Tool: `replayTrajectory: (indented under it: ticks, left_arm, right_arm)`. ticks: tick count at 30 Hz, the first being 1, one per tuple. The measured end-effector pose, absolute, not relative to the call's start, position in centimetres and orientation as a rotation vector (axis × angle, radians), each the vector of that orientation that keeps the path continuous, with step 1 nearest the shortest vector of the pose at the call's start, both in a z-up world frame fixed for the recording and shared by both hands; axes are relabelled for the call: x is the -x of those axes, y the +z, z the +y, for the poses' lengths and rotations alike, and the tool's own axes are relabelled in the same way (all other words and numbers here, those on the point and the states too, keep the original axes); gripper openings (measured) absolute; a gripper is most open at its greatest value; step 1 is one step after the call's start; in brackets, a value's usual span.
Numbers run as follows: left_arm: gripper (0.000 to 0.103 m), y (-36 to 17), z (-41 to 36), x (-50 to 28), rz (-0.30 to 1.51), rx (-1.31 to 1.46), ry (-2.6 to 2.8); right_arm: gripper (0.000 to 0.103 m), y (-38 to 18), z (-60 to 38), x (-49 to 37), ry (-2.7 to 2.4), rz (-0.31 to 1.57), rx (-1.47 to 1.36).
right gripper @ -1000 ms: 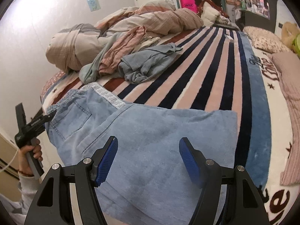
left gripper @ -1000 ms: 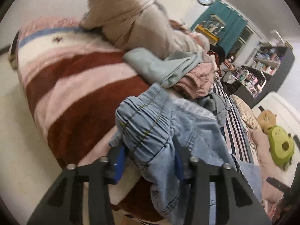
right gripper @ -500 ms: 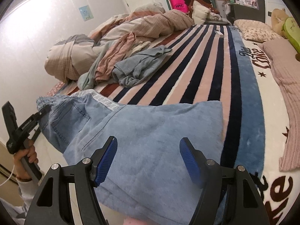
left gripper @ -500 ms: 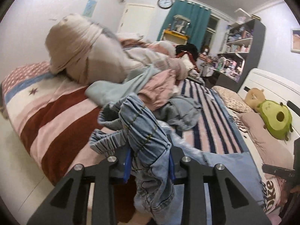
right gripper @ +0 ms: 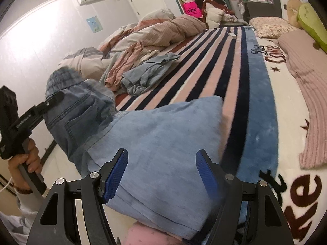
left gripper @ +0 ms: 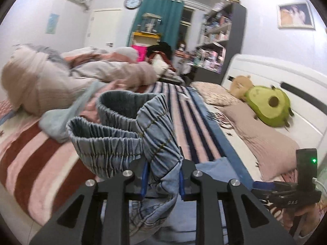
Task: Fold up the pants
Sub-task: 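Grasp the elastic waistband with the left tool and fold it over the legs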
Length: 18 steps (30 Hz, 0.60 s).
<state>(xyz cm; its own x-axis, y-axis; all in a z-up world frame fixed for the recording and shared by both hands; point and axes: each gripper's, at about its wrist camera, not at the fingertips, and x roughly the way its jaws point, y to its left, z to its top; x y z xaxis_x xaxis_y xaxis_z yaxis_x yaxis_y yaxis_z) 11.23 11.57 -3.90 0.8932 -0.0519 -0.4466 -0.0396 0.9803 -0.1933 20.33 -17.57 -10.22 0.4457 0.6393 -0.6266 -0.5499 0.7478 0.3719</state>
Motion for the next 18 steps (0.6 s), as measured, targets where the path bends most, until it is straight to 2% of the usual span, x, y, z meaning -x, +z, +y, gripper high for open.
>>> replayTrajectory:
  ticks: [9,18]
  left_arm:
    - [0.018,-6.4,4.2,-14.6,0.595,0.151,-0.134]
    - [0.018,-9.0,-1.4,-14.8,0.69,0.036,-0.313]
  right_arm:
    - [0.065,-11.9,-21.5,-21.0,0.735,0.826,-0.192]
    - [0.065,-13.4,-22.6,-21.8,0.714,0.843,-0.231]
